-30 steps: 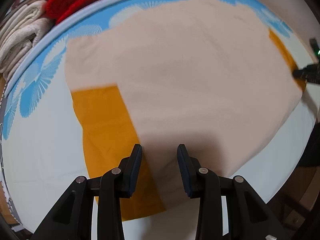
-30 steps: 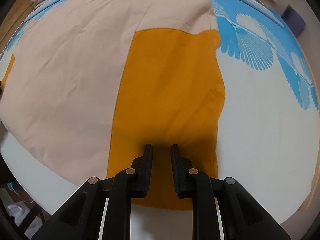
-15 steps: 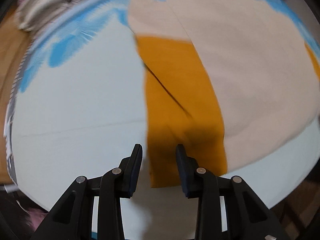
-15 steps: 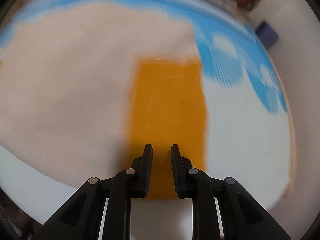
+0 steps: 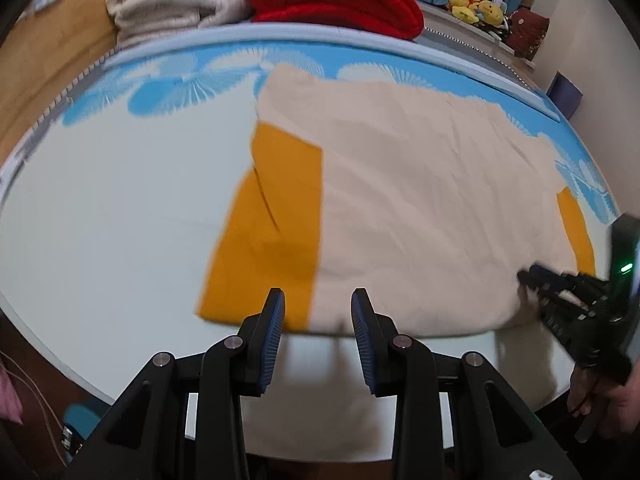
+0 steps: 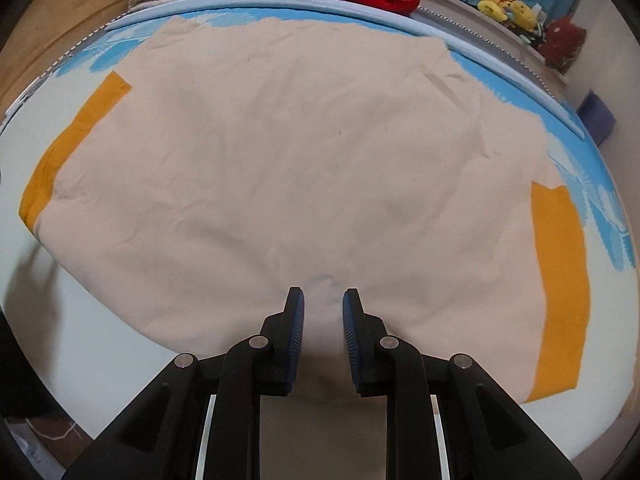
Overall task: Fold large clothes
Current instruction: 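Grasp the orange jacket edge with the left tool and lift it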
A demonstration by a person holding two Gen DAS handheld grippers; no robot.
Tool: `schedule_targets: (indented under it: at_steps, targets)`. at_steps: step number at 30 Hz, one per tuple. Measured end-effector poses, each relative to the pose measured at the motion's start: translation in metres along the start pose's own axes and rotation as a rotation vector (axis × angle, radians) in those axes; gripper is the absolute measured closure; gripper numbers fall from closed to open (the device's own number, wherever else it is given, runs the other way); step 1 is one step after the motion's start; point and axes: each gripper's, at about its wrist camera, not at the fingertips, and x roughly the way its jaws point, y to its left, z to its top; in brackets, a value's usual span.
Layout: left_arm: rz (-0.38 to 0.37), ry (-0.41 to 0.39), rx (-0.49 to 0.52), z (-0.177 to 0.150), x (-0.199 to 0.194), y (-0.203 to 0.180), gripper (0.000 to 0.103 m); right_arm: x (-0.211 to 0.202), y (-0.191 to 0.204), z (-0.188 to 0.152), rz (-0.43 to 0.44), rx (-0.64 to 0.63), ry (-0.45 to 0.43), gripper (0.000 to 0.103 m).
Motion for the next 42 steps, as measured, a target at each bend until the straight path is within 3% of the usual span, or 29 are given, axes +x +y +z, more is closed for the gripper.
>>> schedule_targets:
  at_steps: [3,6,11,15,19,21,24,27,29,32,36,39,42]
  targets:
    - [-0.019,0.025,0.025,-0.007,0.010,-0.011,0.072,-0.024,0.005,-0.007,0.002,0.022,-0.068,0.080]
    - [-0.037,0.055,0.022,-0.009,0.021,-0.012,0.072,-0.004,-0.006,-0.016,-0.002,0.029,0.026,0.078]
    - [-0.143,0.148,-0.163,-0.011,0.046,0.015,0.071,-0.021,-0.044,-0.028,-0.015,0.185,-0.003,0.077]
    - [-0.225,0.198,-0.307,-0.012,0.059,0.038,0.069,-0.009,-0.115,-0.052,-0.082,0.388,0.083,0.076]
    - [-0.275,0.236,-0.432,-0.015,0.072,0.056,0.046,-0.007,-0.188,-0.094,-0.188,0.640,0.141,0.075]
    - [-0.275,0.252,-0.494,-0.018,0.077,0.066,0.045,-0.010,-0.212,-0.110,-0.245,0.707,0.155,0.075]
    - [-0.300,0.234,-0.611,-0.023,0.076,0.081,0.045,-0.028,-0.232,-0.126,-0.288,0.803,0.131,0.075]
    - [-0.313,0.232,-0.628,-0.022,0.080,0.080,0.045,-0.049,-0.232,-0.128,-0.264,0.861,0.038,0.075]
    - [-0.332,0.216,-0.645,-0.023,0.082,0.080,0.046,-0.054,-0.219,-0.117,-0.189,0.846,-0.029,0.075]
    - [-0.358,0.170,-0.718,-0.024,0.087,0.087,0.046,-0.055,-0.178,-0.084,-0.024,0.720,-0.130,0.075]
    - [-0.366,0.094,-0.742,-0.023,0.090,0.089,0.046,-0.048,-0.110,-0.059,0.207,0.516,-0.160,0.075]
    - [-0.359,0.045,-0.736,-0.019,0.092,0.084,0.048,-0.033,-0.072,-0.045,0.279,0.368,-0.121,0.075]
    - [-0.380,0.011,-0.757,-0.014,0.098,0.081,0.048,-0.009,-0.054,-0.045,0.236,0.277,-0.042,0.075]
